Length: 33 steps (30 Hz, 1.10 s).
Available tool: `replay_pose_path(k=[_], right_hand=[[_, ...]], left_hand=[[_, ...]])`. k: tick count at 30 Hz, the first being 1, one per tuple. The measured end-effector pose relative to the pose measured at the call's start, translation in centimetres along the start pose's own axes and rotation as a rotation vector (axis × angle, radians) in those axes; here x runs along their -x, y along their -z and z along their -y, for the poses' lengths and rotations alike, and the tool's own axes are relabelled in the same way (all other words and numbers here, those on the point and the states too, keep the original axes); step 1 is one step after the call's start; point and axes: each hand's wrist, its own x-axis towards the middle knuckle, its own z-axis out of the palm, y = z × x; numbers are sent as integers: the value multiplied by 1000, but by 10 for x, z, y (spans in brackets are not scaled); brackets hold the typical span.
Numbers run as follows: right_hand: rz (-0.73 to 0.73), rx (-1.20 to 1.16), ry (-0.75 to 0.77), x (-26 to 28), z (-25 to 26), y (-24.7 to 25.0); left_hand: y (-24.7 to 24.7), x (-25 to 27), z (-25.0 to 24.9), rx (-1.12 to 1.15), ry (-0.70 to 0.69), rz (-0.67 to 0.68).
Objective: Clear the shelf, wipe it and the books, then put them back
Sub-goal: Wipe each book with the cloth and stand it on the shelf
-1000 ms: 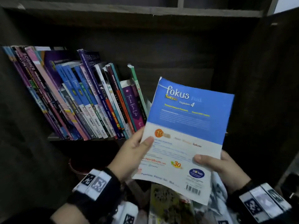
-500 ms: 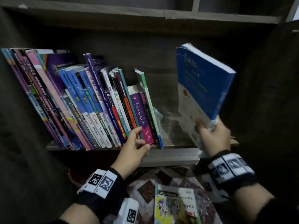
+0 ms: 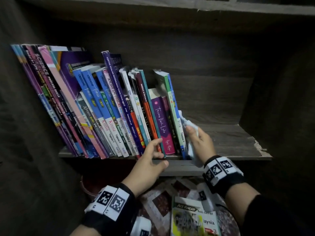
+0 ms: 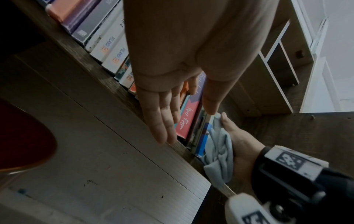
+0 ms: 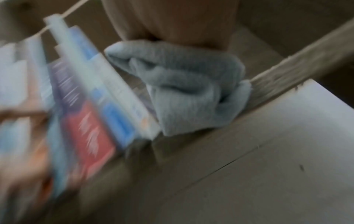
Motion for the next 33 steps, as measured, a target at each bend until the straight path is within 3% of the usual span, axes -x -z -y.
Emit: replay_pose_path(k=[3, 6, 7, 11, 14, 20, 27, 30, 33], right_hand=[[-236, -98, -174, -21, 10, 9], [-417, 50, -325, -51, 5, 25], [-396, 92, -351, -57, 4, 26], [-11, 159, -340, -69, 1, -8], [150, 66, -387, -78, -12, -25], [91, -94, -338, -49, -16, 11], [165, -401, -437, 52, -30, 74], [104, -260, -515, 79, -56, 79], [49, 66, -580, 99, -106, 72]], left_hand=[[0, 0, 0, -16, 9, 14], [1, -1, 1, -17, 14, 13], [2, -1, 2, -22, 15, 14], [5, -1, 1, -31, 22, 34], [6, -1, 0, -12, 28, 36], [-3, 3, 5, 12, 131, 25], [-29, 0, 34, -139, 204, 122], [-51, 0, 57, -220, 238, 181], [-75, 0, 90, -284, 337, 197]])
